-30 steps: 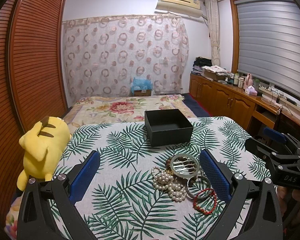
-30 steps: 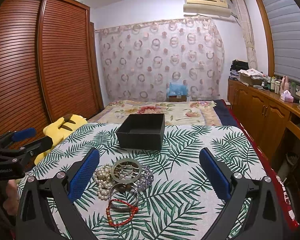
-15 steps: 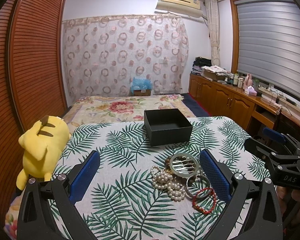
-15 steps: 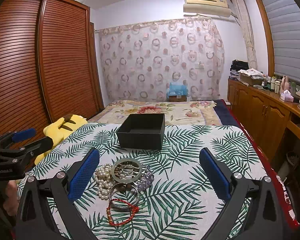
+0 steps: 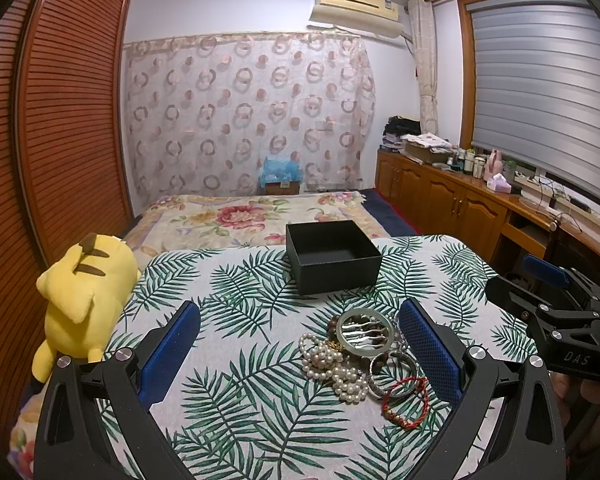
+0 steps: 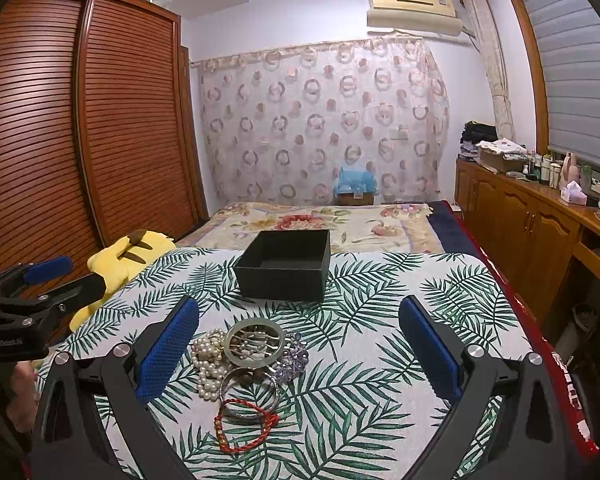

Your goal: Organize jewelry

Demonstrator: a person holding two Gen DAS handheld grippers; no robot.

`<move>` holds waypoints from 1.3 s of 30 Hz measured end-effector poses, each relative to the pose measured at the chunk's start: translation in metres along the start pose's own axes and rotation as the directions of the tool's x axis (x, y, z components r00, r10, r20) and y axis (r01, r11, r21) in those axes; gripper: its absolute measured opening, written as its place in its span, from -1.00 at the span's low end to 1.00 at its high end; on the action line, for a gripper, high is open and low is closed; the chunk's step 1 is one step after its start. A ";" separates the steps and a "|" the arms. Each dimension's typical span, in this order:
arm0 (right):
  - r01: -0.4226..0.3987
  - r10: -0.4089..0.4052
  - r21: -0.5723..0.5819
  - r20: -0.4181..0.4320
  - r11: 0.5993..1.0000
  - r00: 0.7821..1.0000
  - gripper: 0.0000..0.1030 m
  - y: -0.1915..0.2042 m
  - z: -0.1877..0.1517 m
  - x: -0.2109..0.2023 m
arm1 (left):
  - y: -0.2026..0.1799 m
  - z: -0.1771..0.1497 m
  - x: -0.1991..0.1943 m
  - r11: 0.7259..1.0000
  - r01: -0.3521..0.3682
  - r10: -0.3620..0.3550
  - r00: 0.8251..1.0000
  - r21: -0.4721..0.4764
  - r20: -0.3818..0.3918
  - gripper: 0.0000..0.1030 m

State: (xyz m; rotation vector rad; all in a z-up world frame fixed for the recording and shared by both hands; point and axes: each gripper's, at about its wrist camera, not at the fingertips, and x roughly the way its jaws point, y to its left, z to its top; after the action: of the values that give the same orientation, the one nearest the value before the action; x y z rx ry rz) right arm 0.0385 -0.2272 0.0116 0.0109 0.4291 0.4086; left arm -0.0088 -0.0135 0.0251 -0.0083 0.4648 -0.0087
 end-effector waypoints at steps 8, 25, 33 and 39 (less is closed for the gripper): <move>-0.001 0.001 -0.001 -0.002 1.000 1.000 0.95 0.002 0.004 0.001 | -0.003 0.001 0.000 1.000 0.001 -0.001 1.000 0.000 -0.006 0.87; -0.064 0.059 -0.036 -0.133 0.997 0.989 0.70 0.001 -0.030 0.026 | 0.005 -0.027 0.031 0.998 0.066 -0.064 0.992 0.010 -0.104 0.87; -0.133 0.111 -0.054 -0.298 0.990 0.948 0.23 0.001 -0.058 0.050 | 0.014 -0.045 0.049 0.996 0.087 -0.086 0.980 0.002 -0.180 0.87; -0.190 0.157 -0.047 -0.388 0.981 0.908 -0.10 0.007 -0.076 0.063 | 0.020 -0.055 0.062 0.995 0.101 -0.102 0.971 -0.013 -0.218 0.87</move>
State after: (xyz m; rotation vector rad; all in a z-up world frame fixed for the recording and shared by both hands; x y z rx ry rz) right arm 0.0576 -0.2018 -0.0821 -0.1152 0.8014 0.6083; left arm 0.0219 0.0055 -0.0519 -0.0332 0.6847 -0.1109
